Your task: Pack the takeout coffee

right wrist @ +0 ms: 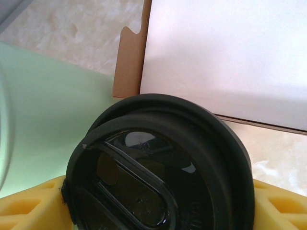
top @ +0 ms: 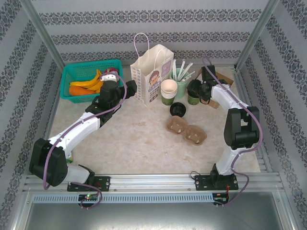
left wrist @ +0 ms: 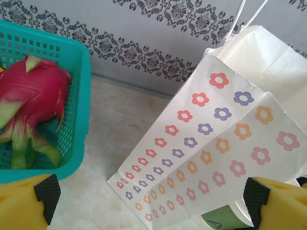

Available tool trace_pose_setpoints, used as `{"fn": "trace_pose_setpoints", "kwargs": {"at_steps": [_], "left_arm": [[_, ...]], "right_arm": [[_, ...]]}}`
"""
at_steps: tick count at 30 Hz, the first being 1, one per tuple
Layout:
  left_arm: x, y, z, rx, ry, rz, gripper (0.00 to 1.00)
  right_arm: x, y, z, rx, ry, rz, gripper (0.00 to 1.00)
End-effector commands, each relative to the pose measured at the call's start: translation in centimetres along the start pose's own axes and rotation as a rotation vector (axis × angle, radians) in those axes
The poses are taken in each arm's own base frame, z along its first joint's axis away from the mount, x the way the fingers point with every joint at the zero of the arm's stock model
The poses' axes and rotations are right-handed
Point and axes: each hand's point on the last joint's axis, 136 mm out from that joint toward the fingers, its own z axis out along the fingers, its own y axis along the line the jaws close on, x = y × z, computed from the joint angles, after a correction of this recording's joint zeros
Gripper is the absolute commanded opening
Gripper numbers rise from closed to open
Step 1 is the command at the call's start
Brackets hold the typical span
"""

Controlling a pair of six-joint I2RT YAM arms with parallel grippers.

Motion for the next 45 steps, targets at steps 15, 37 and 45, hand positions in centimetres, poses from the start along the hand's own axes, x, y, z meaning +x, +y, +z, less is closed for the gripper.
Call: {"fn": "trace_pose_setpoints", "kwargs": {"at_steps": [15, 37, 45], "left_arm": [[-1.5, -0.9, 0.0, 0.025, 0.026, -0.02, 1.0], [-1.6, -1.0, 0.3, 0.053, 0.109, -0.09, 1.0], [-2.4, -3.8, 0.6, 0.107, 0.289, -0.243, 1.0]], "right_arm": [[-0.2, -0.5, 0.0, 0.011, -0.006, 0.021, 0.8], [-0.7, -0.9, -1.4, 0.048, -0.038, 0.015, 0.98], [-1.5, -0.4, -7.3, 0.007, -0.175, -0.026, 0.98]]}}
